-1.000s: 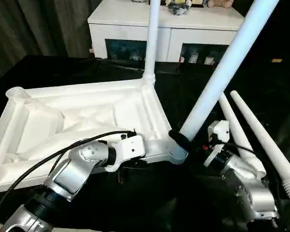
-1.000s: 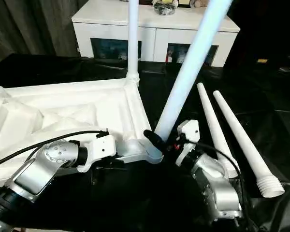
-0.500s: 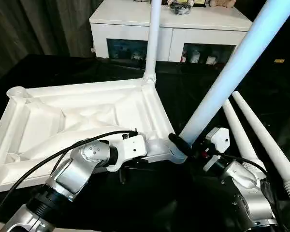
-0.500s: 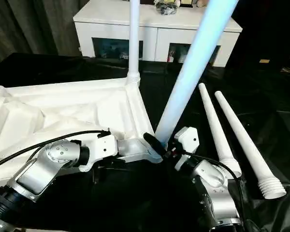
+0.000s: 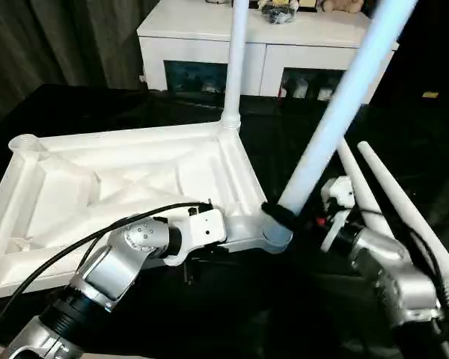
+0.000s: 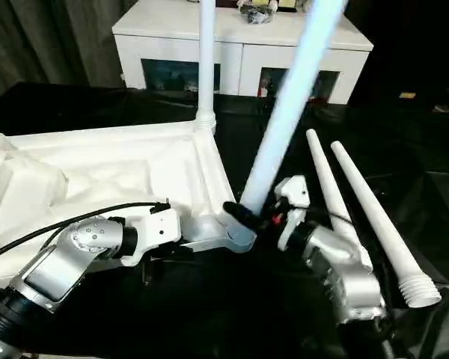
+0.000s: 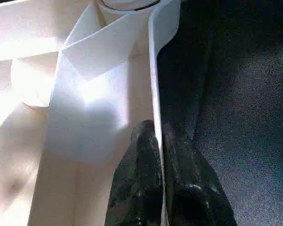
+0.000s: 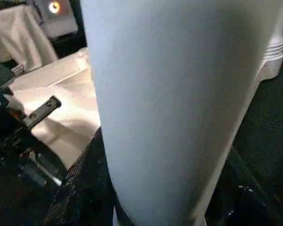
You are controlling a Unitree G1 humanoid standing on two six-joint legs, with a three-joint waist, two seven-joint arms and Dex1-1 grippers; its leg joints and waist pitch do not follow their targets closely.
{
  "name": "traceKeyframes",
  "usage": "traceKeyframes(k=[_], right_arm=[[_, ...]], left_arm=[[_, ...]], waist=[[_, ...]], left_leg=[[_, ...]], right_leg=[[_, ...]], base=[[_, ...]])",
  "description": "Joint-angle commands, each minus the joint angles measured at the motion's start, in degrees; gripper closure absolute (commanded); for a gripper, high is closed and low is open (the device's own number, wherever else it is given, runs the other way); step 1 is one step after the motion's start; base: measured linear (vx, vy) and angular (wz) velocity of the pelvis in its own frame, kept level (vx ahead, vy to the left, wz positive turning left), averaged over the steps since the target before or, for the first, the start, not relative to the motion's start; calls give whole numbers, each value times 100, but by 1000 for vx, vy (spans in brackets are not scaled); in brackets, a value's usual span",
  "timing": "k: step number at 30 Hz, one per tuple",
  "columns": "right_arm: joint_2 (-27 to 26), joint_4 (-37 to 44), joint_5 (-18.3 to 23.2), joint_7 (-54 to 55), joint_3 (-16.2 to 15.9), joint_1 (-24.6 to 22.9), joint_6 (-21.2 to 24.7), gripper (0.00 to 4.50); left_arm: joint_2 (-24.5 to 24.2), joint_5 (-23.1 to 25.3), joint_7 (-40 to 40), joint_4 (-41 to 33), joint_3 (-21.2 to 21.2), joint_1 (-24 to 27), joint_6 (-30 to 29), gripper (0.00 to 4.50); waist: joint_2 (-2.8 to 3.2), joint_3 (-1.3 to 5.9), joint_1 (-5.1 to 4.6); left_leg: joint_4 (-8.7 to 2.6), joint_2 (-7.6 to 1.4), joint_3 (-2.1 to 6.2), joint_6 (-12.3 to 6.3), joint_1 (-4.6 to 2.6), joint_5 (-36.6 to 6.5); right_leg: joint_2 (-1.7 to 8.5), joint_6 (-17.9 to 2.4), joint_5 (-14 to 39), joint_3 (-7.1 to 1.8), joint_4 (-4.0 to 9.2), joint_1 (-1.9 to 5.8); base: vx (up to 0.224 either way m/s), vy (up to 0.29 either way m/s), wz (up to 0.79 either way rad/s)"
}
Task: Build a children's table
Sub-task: Insert table leg to table base
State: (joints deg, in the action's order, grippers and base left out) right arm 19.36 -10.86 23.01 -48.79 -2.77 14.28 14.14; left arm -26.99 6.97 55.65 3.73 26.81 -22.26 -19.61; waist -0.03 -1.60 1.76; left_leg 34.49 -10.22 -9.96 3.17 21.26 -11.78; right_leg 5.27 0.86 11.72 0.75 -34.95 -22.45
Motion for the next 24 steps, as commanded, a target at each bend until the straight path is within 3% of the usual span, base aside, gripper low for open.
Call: traceKeyframes(k=[1, 8, 13, 17, 24], right_arm=[[283, -347, -237, -176, -240, -150, 514, 264], [492, -225, -445, -421, -585, -301, 525, 264], [725, -478, -1176, -537, -1163, -305, -17, 264], [704, -522, -1192, -538, -1246, -202, 1, 264], [605, -652, -1113, -608, -1217, -38, 48, 264]], left_arm=[[-103, 130, -114, 12, -70, -76, 108, 450], [-119, 142, -138, -3, -68, -66, 106, 450], [-113, 147, -140, -5, -55, -71, 119, 450], [-105, 149, -141, 16, -46, -79, 144, 450], [-93, 152, -154, 24, -37, -81, 143, 450]], waist=[[-20, 237, -17], [-43, 239, 10], [-35, 214, -9], [-50, 214, -24], [-72, 211, -41]], left_leg=[[-494, -227, 44, -164, -60, -1223], [-479, -228, 32, -210, -54, -1062], [-509, -233, 40, -87, -71, -1391], [-542, -242, 66, 12, -86, -1734], [-549, -243, 69, 2, -75, -1792]], right_leg=[[177, -1255, 701, -109, 399, 186], [182, -1251, 597, -112, 391, 186], [176, -1151, 1039, -110, 436, 156], [175, -1072, 1276, -117, 458, 149], [179, -1053, 1370, -117, 471, 135]], base=[[0, 0, 0], [0, 0, 0], [0, 0, 0], [0, 0, 0], [0, 0, 0]])
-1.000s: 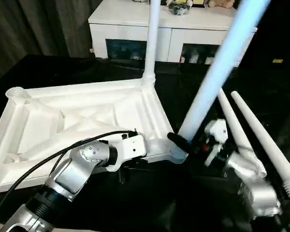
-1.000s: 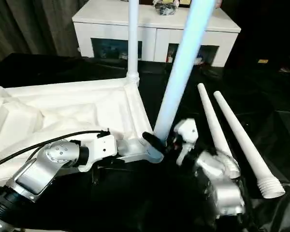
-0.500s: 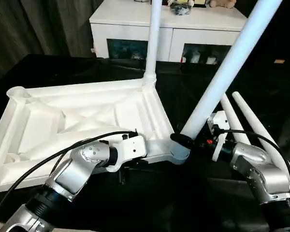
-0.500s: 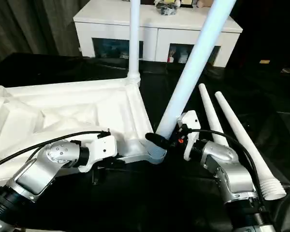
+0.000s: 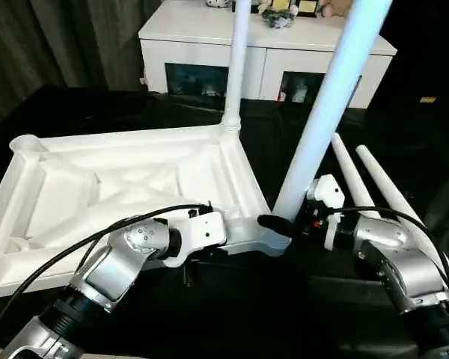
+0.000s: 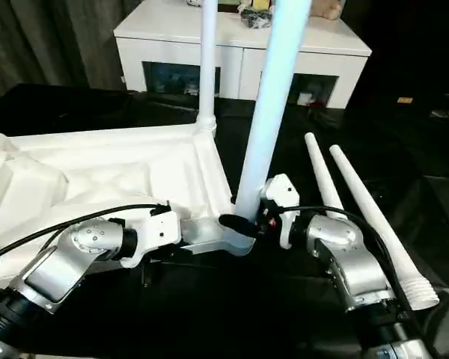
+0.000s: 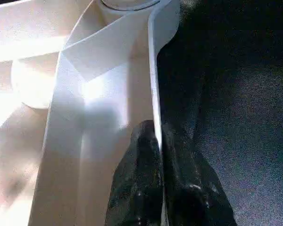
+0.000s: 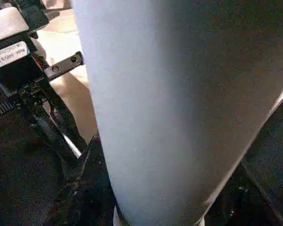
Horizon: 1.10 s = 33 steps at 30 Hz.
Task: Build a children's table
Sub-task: Insert table leg to table base, then rotate leg to tighten
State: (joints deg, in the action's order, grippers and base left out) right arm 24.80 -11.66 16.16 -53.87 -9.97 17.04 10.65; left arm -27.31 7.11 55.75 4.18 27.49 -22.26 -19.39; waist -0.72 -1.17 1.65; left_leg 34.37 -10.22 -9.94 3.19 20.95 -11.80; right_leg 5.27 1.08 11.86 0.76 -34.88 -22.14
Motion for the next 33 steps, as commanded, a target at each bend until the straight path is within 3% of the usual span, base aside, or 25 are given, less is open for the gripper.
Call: traceKeyframes(k=[1, 8, 13, 19, 26, 30, 33], right_arm=[[61, -588, -432, -100, -491, -315, 381, 264], [-136, -614, -248, 311, -164, -549, 490, 264], [-415, -932, -182, 917, 149, -621, 634, 264], [-403, -973, -309, 881, 58, -685, 576, 264], [-275, -921, -564, 812, -165, -710, 394, 264], [-397, -1094, -696, 1206, -103, -570, 285, 264], [-699, -1500, -825, 1987, 83, -262, 217, 264]], left_arm=[[-63, 136, -166, -22, -104, -81, 120, 450], [-48, 80, -225, -8, -163, -43, 129, 450], [-52, 72, -214, 15, -165, -44, 141, 450], [-41, 72, -199, 50, -153, -81, 159, 450], [-47, 80, -217, 98, -141, -104, 196, 450], [29, 51, -376, 261, -243, -85, 133, 450], [349, 69, -917, 646, -448, -146, -129, 450]], waist=[[-11, 168, -33], [-4, 161, -33], [13, 143, -57], [17, 136, -124], [5, 141, -166], [0, 123, -170], [11, 92, -201]], left_leg=[[-537, -242, 67, 3, -41, -1804], [-559, -240, 73, 52, -38, -1907], [-597, -242, 104, 224, -71, -2396], [-615, -242, 141, 310, -85, -2819], [-638, -248, 136, 273, -67, -2735], [-647, -245, 152, 288, -73, -2910], [-662, -220, 199, 374, -92, -3253]], right_leg=[[178, -1061, 1375, -120, 465, 101], [181, -985, 1508, -126, 487, 82], [171, -852, 1942, -122, 530, 23], [180, -697, 2319, -119, 590, -22], [173, -788, 1999, -110, 584, 4], [194, -686, 2388, -115, 621, -21], [214, -484, 3108, -93, 687, -53]], base=[[0, 0, 0], [0, 0, 0], [0, 0, 0], [0, 0, 0], [0, 0, 0], [0, 0, 0], [0, 0, 0]])
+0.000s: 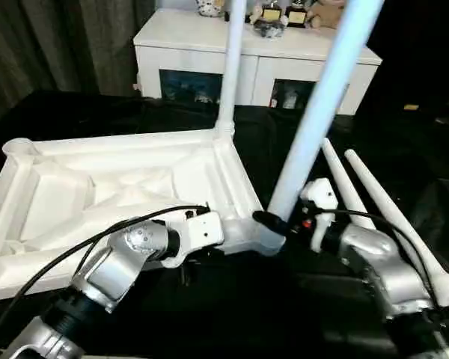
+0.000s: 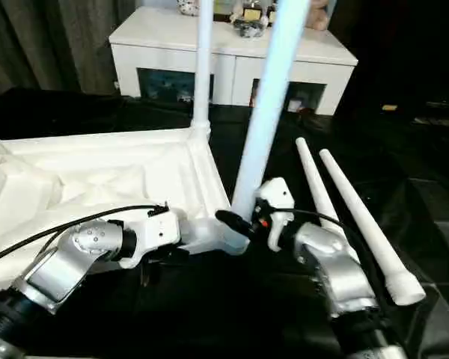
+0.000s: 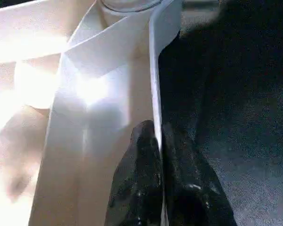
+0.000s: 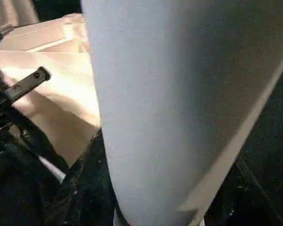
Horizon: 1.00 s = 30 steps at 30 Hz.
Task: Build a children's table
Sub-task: Rotate leg to tighten
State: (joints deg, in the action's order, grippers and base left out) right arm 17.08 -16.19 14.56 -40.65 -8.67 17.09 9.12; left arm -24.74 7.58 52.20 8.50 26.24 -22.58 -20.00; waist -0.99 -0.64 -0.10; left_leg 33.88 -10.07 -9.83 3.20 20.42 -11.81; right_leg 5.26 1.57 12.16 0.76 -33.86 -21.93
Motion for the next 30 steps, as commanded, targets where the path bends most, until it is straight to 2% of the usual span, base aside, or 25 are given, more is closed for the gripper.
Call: traceKeyframes(k=[1, 2, 3, 4, 5, 6, 8, 9, 10, 12, 13, 14, 16, 18, 20, 21, 22, 23, 24, 25, 26, 27, 28, 29, 30], right_arm=[[-136, -1340, -712, 1182, 74, -57, 354, 264], [-146, -1353, -714, 1204, 79, -48, 353, 264], [-300, -1568, -742, 1579, 167, 106, 345, 264], [-515, -1871, -734, 2067, 297, 324, 364, 264], [-724, -2162, -715, 2481, 406, 547, 360, 264], [-905, -2423, -687, 2818, 490, 757, 357, 264], [-1020, -2590, -670, 3031, 540, 892, 352, 264], [-1124, -2804, -699, 3299, 556, 1069, 324, 264], [-1216, -2981, -665, 3515, 617, 1212, 312, 264], [-1335, -3266, -612, 3878, 765, 1409, 254, 264], [-1506, -3707, -483, 4325, 1010, 1692, 210, 264], [-1506, -3707, -483, 4325, 1010, 1692, 210, 264], [-1562, -3960, -626, 4570, 1000, 1860, 94, 264], [-1595, -4089, -703, 4667, 1002, 1941, 29, 264], [-1617, -4157, -702, 4683, 1031, 1980, 10, 264], [-1625, -4184, -700, 4680, 1042, 1995, -9, 264], [-1645, -4246, -687, 4670, 1075, 2031, -59, 264], [-1656, -4274, -679, 4655, 1092, 2053, -106, 264], [-1657, -4283, -692, 4636, 1084, 2070, -156, 264], [-1663, -4346, -721, 4639, 1090, 2112, -234, 264], [-1663, -4346, -721, 4639, 1090, 2112, -234, 264], [-1675, -4370, -716, 4579, 1107, 2153, -331, 264], [-1684, -4394, -710, 4539, 1120, 2185, -397, 264], [-1700, -4372, -649, 4310, 1136, 2216, -545, 229], [-1709, -4312, -609, 4123, 1145, 2247, -723, 229]], left_arm=[[317, 81, -928, 429, -398, -178, -236, 450], [327, 84, -944, 438, -401, -181, -243, 450], [491, 133, -1211, 591, -447, -231, -365, 450], [809, 104, -1540, 724, -551, -313, -630, 450], [1156, 57, -1831, 805, -645, -413, -924, 450], [1472, 6, -2053, 853, -716, -518, -1172, 450], [1673, -25, -2192, 884, -757, -587, -1326, 450], [1882, 8, -2324, 914, -746, -687, -1461, 450], [2058, 15, -2426, 936, -752, -769, -1549, 450], [2301, -1, -2546, 978, -782, -876, -1632, 450], [2632, -49, -2684, 1021, -804, -1020, -1714, 450], [2632, -49, -2684, 1021, -804, -1020, -1714, 450], [2730, -19, -2730, 1028, -778, -1082, -1742, 450], [2746, 2, -2792, 1023, -817, -1095, -1783, 450], [2724, 7, -2810, 1021, -838, -1091, -1799, 450], [2697, 11, -2810, 1020, -840, -1087, -1801, 450], [2631, 21, -2806, 1020, -846, -1079, -1800, 450], [2577, 28, -2792, 1023, -849, -1072, -1785, 450], [2521, 36, -2769, 1026, -846, -1063, -1759, 450], [2489, 51, -2760, 1045, -854, -1063, -1736, 450], [2489, 51, -2760, 1045, -854, -1063, -1736, 450], [2456, 62, -2749, 1061, -864, -1061, -1704, 450], [2439, 69, -2746, 1074, -871, -1062, -1685, 450], [2407, 66, -2733, 1070, -873, -1052, -1655, 450], [2350, 68, -2690, 1069, -861, -1041, -1581, 450]], waist=[[36, 20, -93], [41, 9, -123], [58, 20, -149], [19, 45, -190], [36, 42, -201], [83, 33, -236], [76, 12, -258], [119, 20, -266], [138, 28, -280], [145, -1, -318], [152, -2, -325], [160, -5, -357], [181, -42, -327], [167, -41, -313], [135, -48, -299], [124, -50, -308], [131, -54, -308], [145, -66, -299], [178, -88, -291], [172, -74, -258], [171, -79, -245], [120, -95, -268], [120, -107, -310], [160, -107, -302], [192, -99, -273]], left_leg=[[-606, -207, 194, 427, -49, -3397], [-613, -197, 227, 460, -56, -3509], [-610, -198, 270, 476, -112, -3730], [-635, -199, 292, 431, -68, -3661], [-654, -199, 295, 415, -53, -3629], [-670, -192, 302, 427, -70, -3667], [-652, -175, 282, 374, -150, -3916], [-656, -185, 281, 325, -159, -3934], [-687, -189, 290, 300, -130, -3969], [-734, -197, 292, 310, -140, -4198], [-759, -218, 292, 310, -177, -4378], [-775, -225, 297, 321, -167, -4446], [-857, -258, 270, 352, -175, -4762], [-872, -244, 248, 337, -164, -4749], [-797, -201, 208, 272, -227, -4528], [-750, -186, 224, 248, -239, -4356], [-769, -206, 251, 247, -172, -4254], [-799, -220, 257, 261, -156, -4286], [-874, -260, 277, 321, -100, -4466], [-941, -301, 287, 383, -44, -4572], [-939, -289, 269, 423, -80, -4597], [-800, -208, 233, 405, -233, -4497], [-724, -172, 252, 322, -233, -4306], [-755, -194, 270, 313, -209, -4303], [-946, -306, 306, 332, 3, -4461]], right_leg=[[200, -470, 3344, -66, 606, -121], [204, -402, 3565, -28, 633, -121], [212, -296, 3770, 18, 680, -111], [221, -297, 3584, 38, 679, -35], [230, -337, 3516, 34, 675, -29], [221, -394, 3389, 67, 690, -37], [189, -330, 3492, 137, 773, -75], [218, -352, 3403, 161, 796, -51], [210, -356, 3186, 222, 810, 4], [199, -351, 3023, 321, 831, 2], [207, -354, 2913, 398, 841, 27], [213, -367, 2837, 418, 822, 40], [191, -374, 2714, 471, 777, 71], [206, -349, 2828, 476, 776, 95], [258, -288, 3167, 516, 901, 43], [320, -216, 3391, 573, 964, 52], [354, -161, 3433, 592, 950, 123], [346, -156, 3409, 605, 942, 137], [323, -191, 3243, 614, 857, 187], [323, -275, 2975, 533, 697, 245], [325, -321, 3001, 523, 733, 187], [341, -293, 3417, 598, 955, -1], [359, -163, 3707, 702, 1045, 31], [361, -139, 3667, 737, 1018, 97], [328, -170, 3168, 660, 717, 337]], base=[[-55, 16, -11], [-55, 16, -11], [-70, 31, -12], [-57, 42, -14], [-57, 42, -14], [-55, 45, -16], [-61, 37, -10], [0, 0, 0], [0, 0, 0], [0, 0, 0], [0, 0, 0], [0, 0, 0], [0, 0, 0], [0, 0, 0], [0, 0, 0], [0, 0, 0], [0, 0, 0], [0, 0, 0], [0, 0, 0], [0, 0, 0], [0, 0, 0], [0, 0, 0], [0, 0, 0], [0, 0, 0], [0, 0, 0]])
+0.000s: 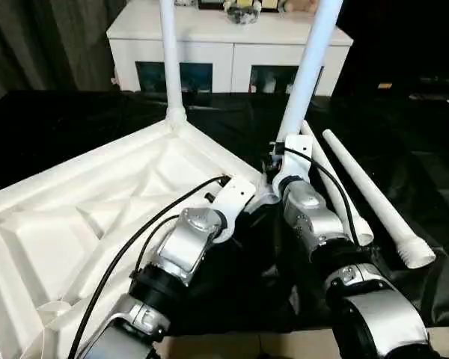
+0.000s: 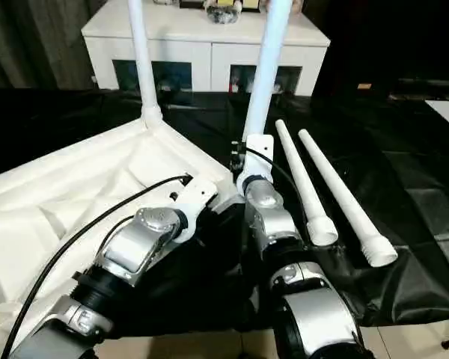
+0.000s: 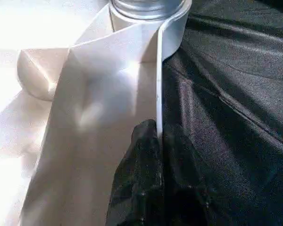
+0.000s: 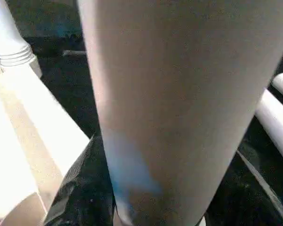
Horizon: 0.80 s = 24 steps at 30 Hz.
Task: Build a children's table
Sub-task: Rotate leg to tighten
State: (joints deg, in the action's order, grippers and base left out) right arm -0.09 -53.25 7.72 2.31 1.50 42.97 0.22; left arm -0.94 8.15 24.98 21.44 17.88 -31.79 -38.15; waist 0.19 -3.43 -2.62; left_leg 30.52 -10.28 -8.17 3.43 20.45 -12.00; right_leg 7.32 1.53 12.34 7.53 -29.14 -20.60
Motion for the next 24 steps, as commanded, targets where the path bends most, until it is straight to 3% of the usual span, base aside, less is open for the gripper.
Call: traceKeyframes(k=[1, 2, 3, 4, 5, 6, 7, 8, 9, 10, 11, 12, 13, 14, 16, 17, 18, 20, 22, 24], right_arm=[[8, -603, 76, -181, 128, -340, 159, 208], [13, -485, 112, -376, 127, -321, -8, 191], [19, -470, 120, -430, 130, -306, -64, 189], [19, -470, 120, -430, 130, -306, -64, 184], [31, -377, 152, -547, 130, -309, -136, 174], [73, -135, 205, -845, 98, -333, -262, 160], [94, 64, 268, -1021, 88, -375, -266, 149], [94, 64, 268, -1021, 88, -375, -266, 144], [143, 393, 346, -1342, 30, -465, -241, 139], [150, 429, 352, -1378, 20, -477, -235, 129], [195, 644, 376, -1568, -37, -554, -187, 116], [373, 1340, 461, -2122, -206, -848, 18, 106], [373, 1340, 461, -2122, -206, -848, 18, 100], [471, 1680, 513, -2387, -293, -1003, 129, 84], [714, 2273, 617, -2885, -491, -1299, 344, 72], [960, 2802, 745, -3321, -649, -1568, 555, 55], [1118, 3038, 789, -3511, -726, -1693, 654, 55], [1436, 3465, 850, -3889, -866, -1931, 840, 37], [1873, 3936, 874, -4395, -1037, -2212, 1054, 18], [2175, 4305, 890, -4761, -1124, -2423, 1236, 5]], left_arm=[[-33, 11, 34, -225, -23, -120, 238, 450], [-107, 23, 81, -229, -7, -107, 349, 450], [-134, 25, 86, -231, 0, -104, 390, 450], [-134, 25, 86, -231, 0, -104, 390, 450], [-185, 23, 136, -244, 21, -100, 442, 450], [-316, 11, 289, -283, 88, -93, 607, 450], [-384, 5, 385, -316, 122, -87, 640, 450], [-384, 5, 385, -316, 122, -87, 640, 450], [-507, 12, 568, -359, 206, -80, 796, 450], [-521, 14, 590, -363, 217, -79, 822, 450], [-599, 26, 697, -382, 272, -75, 936, 450], [-807, 43, 975, -449, 389, -52, 1065, 450], [-807, 43, 975, -449, 389, -52, 1065, 450], [-905, 38, 1115, -488, 436, -35, 1087, 450], [-1123, 10, 1490, -555, 569, 18, 1394, 450], [-1344, 12, 1800, -627, 696, 69, 1749, 450], [-1467, -21, 2023, -699, 764, 111, 1846, 450], [-1687, -94, 2425, -811, 862, 183, 2112, 450], [-1897, -241, 2834, -917, 890, 250, 2303, 450], [-2014, -432, 3144, -1025, 858, 316, 2362, 450]], waist=[[98, 163, 119], [82, 196, 215], [-167, 200, 182], [-247, 188, 301], [-263, 221, 323], [-218, 263, 393], [-108, 304, 443], [-84, 305, 423], [-46, 281, 412], [-57, 258, 396], [-76, 256, 379], [-54, 265, 381], [-55, 285, 408], [-29, 291, 419], [-35, 318, 477], [-16, 314, 482], [-29, 304, 472], [-36, 331, 487], [-26, 374, 537], [-32, 390, 542]], left_leg=[[-946, -403, 32, 372, 169, -4797], [-978, -423, -51, 369, 135, -4742], [-565, -203, -135, 267, -215, -4130], [184, 21, -145, 28, -550, -2570], [113, -31, -85, -160, -289, -1893], [-249, -149, 2, -237, 238, -923], [-324, -217, 0, -53, 193, -847], [-328, -240, -4, -34, 142, -1001], [-352, -252, -42, 36, 56, -1557], [-350, -243, -61, 88, 11, -2153], [-339, -224, -64, 96, 8, -2314], [-332, -210, -58, 84, 4, -2413], [-341, -234, -64, 41, 21, -2271], [-337, -247, -64, 42, 18, -2183], [-332, -263, -91, -17, 43, -1728], [-335, -274, -104, -33, 34, -1738], [-314, -276, -127, -24, 14, -1969], [-294, -271, -138, -11, 1, -1911], [-244, -281, -173, -132, 3, -1282], [-191, -263, -205, -258, 36, -945]], right_leg=[[-31, -314, 2497, -99, -201, 339], [-42, -408, 2085, -206, -356, 323], [53, -307, 3074, -333, 236, -159], [496, -235, 4682, -426, 750, -570], [606, -258, 4692, -560, 663, -322], [444, -291, 3796, -469, 289, 155], [252, -379, 2822, -374, 224, 100], [211, -489, 2341, -379, 182, 42], [152, -746, 2026, -384, 168, -36], [135, -819, 2283, -399, 203, -91], [118, -793, 2455, -396, 214, -100], [112, -730, 2612, -395, 244, -83], [119, -691, 2447, -424, 230, -58], [125, -747, 2303, -438, 208, -75], [88, -931, 1574, -458, 117, -22], [78, -961, 1557, -464, 116, -37], [77, -936, 1929, -483, 130, -89], [76, -952, 1919, -502, 129, -86], [35, -1121, 1027, -543, 24, -52], [14, -1357, 460, -582, -80, -50]], base=[[-50, -42, 8], [-50, -42, 8], [25, -92, 22], [17, -77, 7], [17, -77, 7], [36, -10, -31], [74, 7, -31], [74, 7, -31], [0, 0, 0], [0, 0, 0], [0, 0, 0], [0, 0, 0], [0, 0, 0], [0, 0, 0], [0, 0, 0], [0, 0, 0], [0, 0, 0], [64, -10, 4], [85, -12, 6], [94, -6, 5]])
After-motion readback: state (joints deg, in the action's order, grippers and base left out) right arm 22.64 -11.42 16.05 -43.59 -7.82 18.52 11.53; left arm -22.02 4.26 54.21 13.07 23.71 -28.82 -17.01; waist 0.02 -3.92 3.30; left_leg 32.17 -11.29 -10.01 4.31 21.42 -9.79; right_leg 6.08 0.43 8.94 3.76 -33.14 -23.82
